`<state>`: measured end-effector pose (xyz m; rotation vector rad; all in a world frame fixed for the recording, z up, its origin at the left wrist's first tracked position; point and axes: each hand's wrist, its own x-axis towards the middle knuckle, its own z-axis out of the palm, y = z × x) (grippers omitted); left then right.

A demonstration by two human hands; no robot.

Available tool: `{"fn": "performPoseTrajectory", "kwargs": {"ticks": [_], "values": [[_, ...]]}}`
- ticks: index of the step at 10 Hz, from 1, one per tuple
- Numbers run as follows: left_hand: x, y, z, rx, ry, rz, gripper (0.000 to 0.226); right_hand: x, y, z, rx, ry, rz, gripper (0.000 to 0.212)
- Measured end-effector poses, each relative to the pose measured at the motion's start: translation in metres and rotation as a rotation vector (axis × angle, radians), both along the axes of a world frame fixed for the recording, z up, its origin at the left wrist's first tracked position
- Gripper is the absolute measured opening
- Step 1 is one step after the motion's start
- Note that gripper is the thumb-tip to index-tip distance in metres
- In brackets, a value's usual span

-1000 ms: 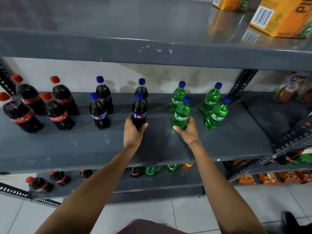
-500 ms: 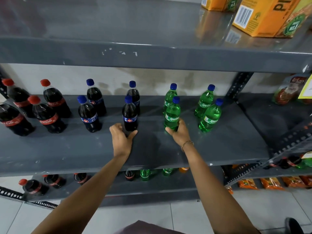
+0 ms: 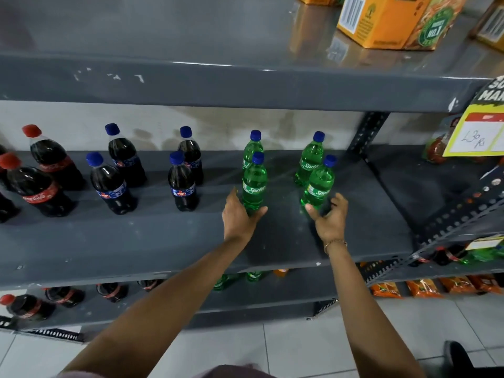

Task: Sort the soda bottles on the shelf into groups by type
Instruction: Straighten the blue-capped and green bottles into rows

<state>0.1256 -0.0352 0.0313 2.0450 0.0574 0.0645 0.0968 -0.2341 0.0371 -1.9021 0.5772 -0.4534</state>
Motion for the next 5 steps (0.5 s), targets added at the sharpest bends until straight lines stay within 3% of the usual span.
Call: {"fn": "performPoseTrajectory", "kwargs": {"ticks": [1,2,5], "values": [[0.005,-0.005,-0.006,0.117,-0.092,0.054,0.049,0.009,-0.007,-0.002,-0.014,0.016,0.079,0.060],[0.003,-0.008,-0.008,0.139,-0.151,0.077,0.043,0.010,-0.004,-0.002,-0.033,0.019,0.037,0.055],[-0.005,0.000,-0.005,-0.003,-0.062,-0.015,0.056,-0.001,0.000,0.004,-0.013,-0.028,0.046,0.062]]}}
